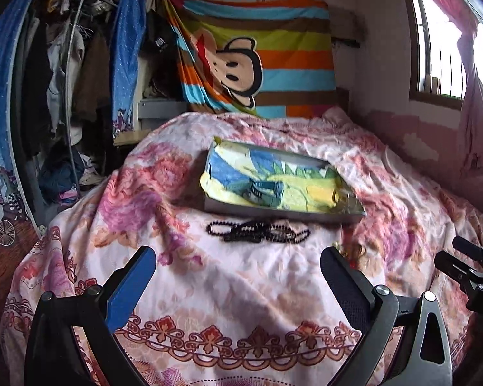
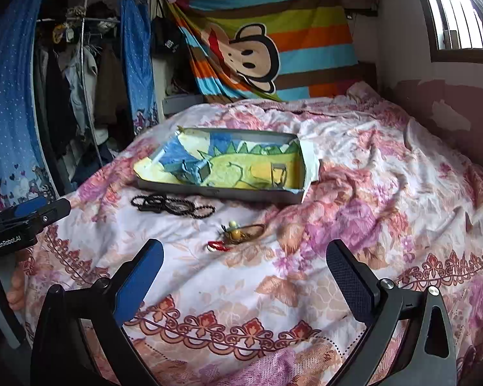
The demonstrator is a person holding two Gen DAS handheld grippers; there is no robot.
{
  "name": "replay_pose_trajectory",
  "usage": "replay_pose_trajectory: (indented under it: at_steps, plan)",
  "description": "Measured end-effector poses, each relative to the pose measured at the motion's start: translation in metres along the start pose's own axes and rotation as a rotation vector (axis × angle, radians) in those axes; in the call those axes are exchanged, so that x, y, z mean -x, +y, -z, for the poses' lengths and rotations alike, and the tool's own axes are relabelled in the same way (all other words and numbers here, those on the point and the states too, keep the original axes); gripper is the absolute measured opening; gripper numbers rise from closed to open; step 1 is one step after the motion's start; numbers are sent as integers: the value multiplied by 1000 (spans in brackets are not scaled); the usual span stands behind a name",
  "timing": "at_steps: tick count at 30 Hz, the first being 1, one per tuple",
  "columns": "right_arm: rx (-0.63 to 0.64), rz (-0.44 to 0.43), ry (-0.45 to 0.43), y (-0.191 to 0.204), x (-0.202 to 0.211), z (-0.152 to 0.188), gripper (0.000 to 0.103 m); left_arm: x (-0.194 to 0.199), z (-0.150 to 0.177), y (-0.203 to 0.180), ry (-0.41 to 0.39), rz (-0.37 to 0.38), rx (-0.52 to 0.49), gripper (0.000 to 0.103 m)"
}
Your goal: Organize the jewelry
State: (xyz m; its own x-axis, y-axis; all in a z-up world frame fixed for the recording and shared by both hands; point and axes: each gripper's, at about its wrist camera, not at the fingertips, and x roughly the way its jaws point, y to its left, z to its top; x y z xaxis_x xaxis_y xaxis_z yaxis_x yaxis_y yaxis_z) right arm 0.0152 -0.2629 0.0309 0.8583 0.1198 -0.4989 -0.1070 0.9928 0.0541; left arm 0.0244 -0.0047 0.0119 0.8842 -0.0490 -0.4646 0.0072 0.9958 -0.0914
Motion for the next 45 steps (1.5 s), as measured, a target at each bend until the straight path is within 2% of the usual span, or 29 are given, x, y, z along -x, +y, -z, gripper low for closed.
replay_pose_trajectory:
  at_steps: [23, 30, 35, 41, 45]
  plan:
    - [4, 36, 136, 1, -29, 9, 99, -25, 6, -3, 119, -44, -38, 103]
    - [16, 40, 197, -4, -45, 8, 99, -45, 3, -2, 175, -42, -38, 103]
    - [46, 21, 236, -7, -61, 4, 99, -64, -2, -7, 200, -39, -75, 103]
    - [117, 19, 256, -16, -84, -11, 99, -89, -9, -11, 254, -14, -116, 103]
    - [128, -14, 286, -27, -103, -20, 99, -105, -12, -9, 278, -20, -129, 103]
